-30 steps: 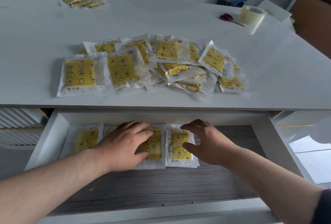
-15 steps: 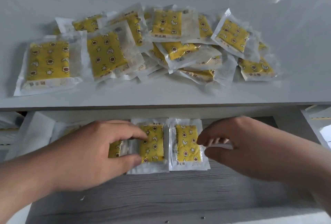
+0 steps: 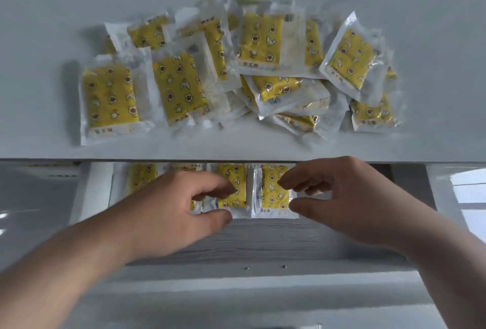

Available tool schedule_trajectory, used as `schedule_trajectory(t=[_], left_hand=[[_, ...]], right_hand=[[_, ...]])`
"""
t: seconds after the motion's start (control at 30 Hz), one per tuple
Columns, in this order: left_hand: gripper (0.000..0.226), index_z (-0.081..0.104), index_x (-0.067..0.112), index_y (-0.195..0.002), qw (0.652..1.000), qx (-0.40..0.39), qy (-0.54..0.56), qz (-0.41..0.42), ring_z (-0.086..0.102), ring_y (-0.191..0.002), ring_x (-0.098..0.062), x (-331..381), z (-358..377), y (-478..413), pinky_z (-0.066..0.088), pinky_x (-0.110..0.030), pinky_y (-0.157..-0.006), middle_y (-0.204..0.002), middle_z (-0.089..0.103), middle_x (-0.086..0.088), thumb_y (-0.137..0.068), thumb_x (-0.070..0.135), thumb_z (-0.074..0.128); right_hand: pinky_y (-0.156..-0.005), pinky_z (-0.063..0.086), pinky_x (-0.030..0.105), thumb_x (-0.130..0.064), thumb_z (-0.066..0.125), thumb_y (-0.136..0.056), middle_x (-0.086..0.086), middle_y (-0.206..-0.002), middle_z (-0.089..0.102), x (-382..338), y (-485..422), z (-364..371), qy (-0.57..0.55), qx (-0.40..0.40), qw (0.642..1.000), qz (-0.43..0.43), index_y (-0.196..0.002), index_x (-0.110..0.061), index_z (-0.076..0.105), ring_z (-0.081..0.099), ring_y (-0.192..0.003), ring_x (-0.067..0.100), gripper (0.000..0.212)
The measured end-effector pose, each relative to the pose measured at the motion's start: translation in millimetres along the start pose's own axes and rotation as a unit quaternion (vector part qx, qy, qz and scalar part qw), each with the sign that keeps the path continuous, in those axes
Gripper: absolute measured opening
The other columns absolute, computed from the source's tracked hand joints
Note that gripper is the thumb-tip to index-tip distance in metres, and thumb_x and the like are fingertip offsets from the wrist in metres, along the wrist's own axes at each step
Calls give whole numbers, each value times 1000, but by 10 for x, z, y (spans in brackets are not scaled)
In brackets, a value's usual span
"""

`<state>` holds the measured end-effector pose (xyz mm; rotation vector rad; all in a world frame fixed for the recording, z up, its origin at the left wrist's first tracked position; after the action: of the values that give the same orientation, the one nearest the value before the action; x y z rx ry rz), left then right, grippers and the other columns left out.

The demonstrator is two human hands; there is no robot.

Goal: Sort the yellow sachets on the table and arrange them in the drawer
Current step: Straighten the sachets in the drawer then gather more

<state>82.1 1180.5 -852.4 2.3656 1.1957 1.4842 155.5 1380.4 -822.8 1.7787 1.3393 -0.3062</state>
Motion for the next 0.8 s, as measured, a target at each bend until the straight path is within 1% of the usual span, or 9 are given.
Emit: schedule_trajectory(t=[0.07, 0.1, 0.17, 0.27, 0.37, 0.5, 0.6, 0.7, 0.8], left_hand=[[23, 58, 53, -99, 999, 13, 26, -13, 49, -104, 22, 206, -132, 148, 38, -3, -88, -107, 56, 40, -81, 42, 67], [25, 60, 50, -104, 999, 19, 38, -17, 51, -103, 20, 319, -208, 234, 38, -1, -86, -107, 57, 38, -82, 39, 68], [24, 61, 47, -101, 996, 38, 75, -27, 55, -101, 16, 533, -374, 402, 41, -1, -80, -101, 63, 32, -82, 34, 69], [24, 63, 43, -97, 987, 74, 136, -45, 62, -94, 9, 854, -734, 684, 46, -8, -79, -97, 68, 27, -83, 26, 71], [23, 66, 38, -99, 978, 109, 171, -56, 64, -92, 4, 1157, -1124, 952, 49, -13, -78, -98, 69, 23, -84, 21, 71], [20, 69, 36, -98, 970, 122, 203, -60, 66, -95, 0, 1612, -1635, 1310, 52, -23, -83, -101, 70, 20, -81, 26, 73], [22, 73, 34, -94, 971, 124, 196, -58, 66, -93, 0, 1972, -1993, 1621, 52, -16, -82, -99, 71, 19, -84, 14, 71], [25, 71, 33, -96, 977, 112, 174, -48, 67, -94, -2, 2290, -2267, 1952, 51, -13, -82, -98, 72, 20, -82, 13, 72], [27, 73, 37, -94, 982, 100, 158, -21, 66, -94, 3, 2607, -2592, 2306, 49, -11, -84, -98, 72, 22, -82, 13, 73]], right_hand=[[-86, 53, 16, -26, 74, -79, -25, -91, 70, -148, 117, -123, -34, 18, 999, 10, -87, -51, 65, 63, -89, -8, 27], [-87, 53, 17, -24, 74, -80, -23, -90, 71, -224, 194, -192, -52, 23, 998, 19, -89, -48, 66, 65, -89, -7, 26], [-89, 53, 20, -23, 74, -81, -19, -91, 72, -386, 357, -332, -75, 30, 996, 36, -94, -42, 69, 66, -89, -5, 23], [-91, 53, 23, -27, 72, -83, -21, -93, 72, -728, 639, -597, -78, 20, 995, 51, -100, -39, 70, 66, -91, -4, 21], [-91, 53, 24, -31, 71, -83, -24, -91, 71, -1083, 930, -910, -73, 17, 995, 60, -92, -46, 66, 65, -90, -6, 19], [-89, 52, 24, -33, 68, -85, -22, -91, 71, -1582, 1304, -1405, -71, 34, 994, 71, -79, -53, 60, 64, -89, -7, 23], [-86, 51, 20, -32, 66, -86, -20, -91, 70, -2009, 1617, -1795, -77, 64, 992, 75, -80, -53, 59, 63, -88, -6, 24], [-84, 50, 18, -29, 66, -86, -17, -89, 71, -2440, 1921, -2062, -84, 85, 990, 77, -79, -51, 60, 64, -86, -3, 24], [-85, 51, 19, -29, 65, -86, -19, -89, 70, -2909, 2216, -2283, -73, 112, 988, 79, -78, -52, 59, 64, -86, -4, 25]])
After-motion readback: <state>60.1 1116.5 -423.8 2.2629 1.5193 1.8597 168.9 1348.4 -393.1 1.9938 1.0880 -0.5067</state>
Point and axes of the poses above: each hand's wrist, its own y-axis away from the middle knuckle, its own z-axis out of the palm, x = y × z, the point moved 5 cm from there along -y, towards the middle knuckle
